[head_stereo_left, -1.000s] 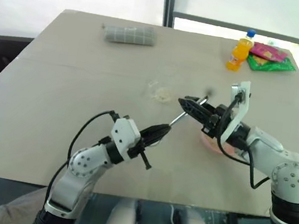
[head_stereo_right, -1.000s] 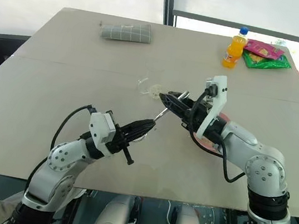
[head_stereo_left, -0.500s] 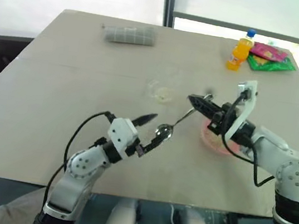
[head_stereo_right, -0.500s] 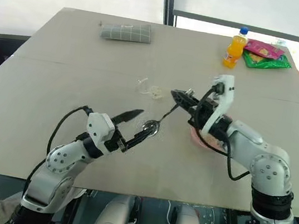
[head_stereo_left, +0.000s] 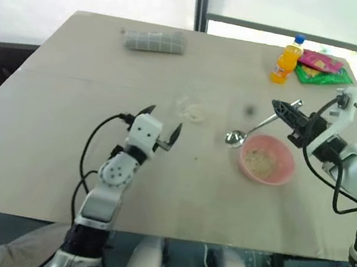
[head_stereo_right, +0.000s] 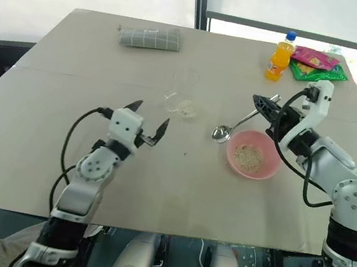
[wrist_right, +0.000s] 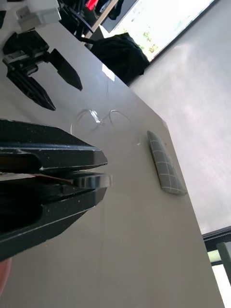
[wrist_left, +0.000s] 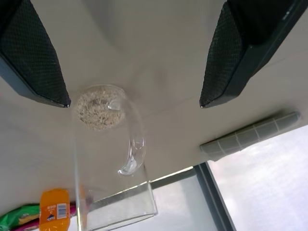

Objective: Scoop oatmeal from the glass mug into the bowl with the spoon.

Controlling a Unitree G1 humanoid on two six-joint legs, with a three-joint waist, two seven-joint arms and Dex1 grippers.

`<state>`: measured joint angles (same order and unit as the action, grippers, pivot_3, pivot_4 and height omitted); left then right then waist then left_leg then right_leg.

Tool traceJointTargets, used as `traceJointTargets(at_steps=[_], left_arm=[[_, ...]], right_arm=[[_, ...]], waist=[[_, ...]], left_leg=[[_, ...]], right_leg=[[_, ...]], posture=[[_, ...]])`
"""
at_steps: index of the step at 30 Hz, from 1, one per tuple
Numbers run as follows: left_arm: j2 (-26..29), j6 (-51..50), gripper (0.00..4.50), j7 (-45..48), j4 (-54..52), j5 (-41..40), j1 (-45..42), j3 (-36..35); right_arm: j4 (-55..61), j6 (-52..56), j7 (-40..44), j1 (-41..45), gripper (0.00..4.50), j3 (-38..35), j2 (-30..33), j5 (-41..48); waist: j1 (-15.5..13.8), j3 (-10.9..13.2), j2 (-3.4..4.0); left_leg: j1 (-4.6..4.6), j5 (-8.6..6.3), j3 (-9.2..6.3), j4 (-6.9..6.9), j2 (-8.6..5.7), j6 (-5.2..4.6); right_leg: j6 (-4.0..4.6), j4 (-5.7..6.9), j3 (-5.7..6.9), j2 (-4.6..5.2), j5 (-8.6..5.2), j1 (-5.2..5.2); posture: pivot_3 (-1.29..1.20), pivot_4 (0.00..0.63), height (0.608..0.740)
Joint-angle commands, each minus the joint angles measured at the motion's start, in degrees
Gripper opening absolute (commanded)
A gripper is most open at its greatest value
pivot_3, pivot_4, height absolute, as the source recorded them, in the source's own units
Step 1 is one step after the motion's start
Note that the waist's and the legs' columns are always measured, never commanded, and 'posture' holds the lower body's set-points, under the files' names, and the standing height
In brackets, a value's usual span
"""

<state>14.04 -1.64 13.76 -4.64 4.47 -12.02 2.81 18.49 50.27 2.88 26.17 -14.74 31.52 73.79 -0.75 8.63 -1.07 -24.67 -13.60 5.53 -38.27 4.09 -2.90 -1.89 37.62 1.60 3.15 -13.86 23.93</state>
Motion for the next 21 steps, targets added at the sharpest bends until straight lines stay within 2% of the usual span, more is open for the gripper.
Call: traceJointTargets(at_steps=[1, 11, 21], left_arm=[[0.1, 3.3, 4.47, -0.8, 4.5, 0.9, -3.3, 0.1], [-1.0, 8.3, 4.47, -3.3, 18.9, 0.7, -14.8, -1.2], [-0.6, 12.0, 4.47, -5.2, 26.6, 0.8, -21.4, -2.6]], right_arm=[[0.4, -1.6, 0.2, 1.9, 0.00, -2.6, 0.4, -0.5], [0.9, -1.9, -0.4, 2.2, 0.00, -3.0, 0.0, -1.9], [1.4, -2.4, -0.6, 1.7, 0.00, -3.0, -1.0, -2.8]], waist=[[0.1, 0.0, 0.00], [-0.1, 0.0, 0.00], [0.0, 0.0, 0.00]], left_leg=[[0.00, 0.00, 0.00, 0.00, 0.01, 0.00], [-0.06, 0.00, 0.04, -0.03, 0.00, 0.00], [-0.06, 0.01, 0.11, -0.02, 0.01, 0.01]], right_leg=[[0.00, 0.01, 0.00, -0.01, 0.00, 0.01], [-0.01, 0.02, 0.09, -0.02, 0.01, 0.01], [-0.01, 0.02, 0.10, -0.03, 0.01, 0.02]], posture=[[0.00, 0.150, 0.740], [0.00, 0.150, 0.740], [0.00, 0.150, 0.740]])
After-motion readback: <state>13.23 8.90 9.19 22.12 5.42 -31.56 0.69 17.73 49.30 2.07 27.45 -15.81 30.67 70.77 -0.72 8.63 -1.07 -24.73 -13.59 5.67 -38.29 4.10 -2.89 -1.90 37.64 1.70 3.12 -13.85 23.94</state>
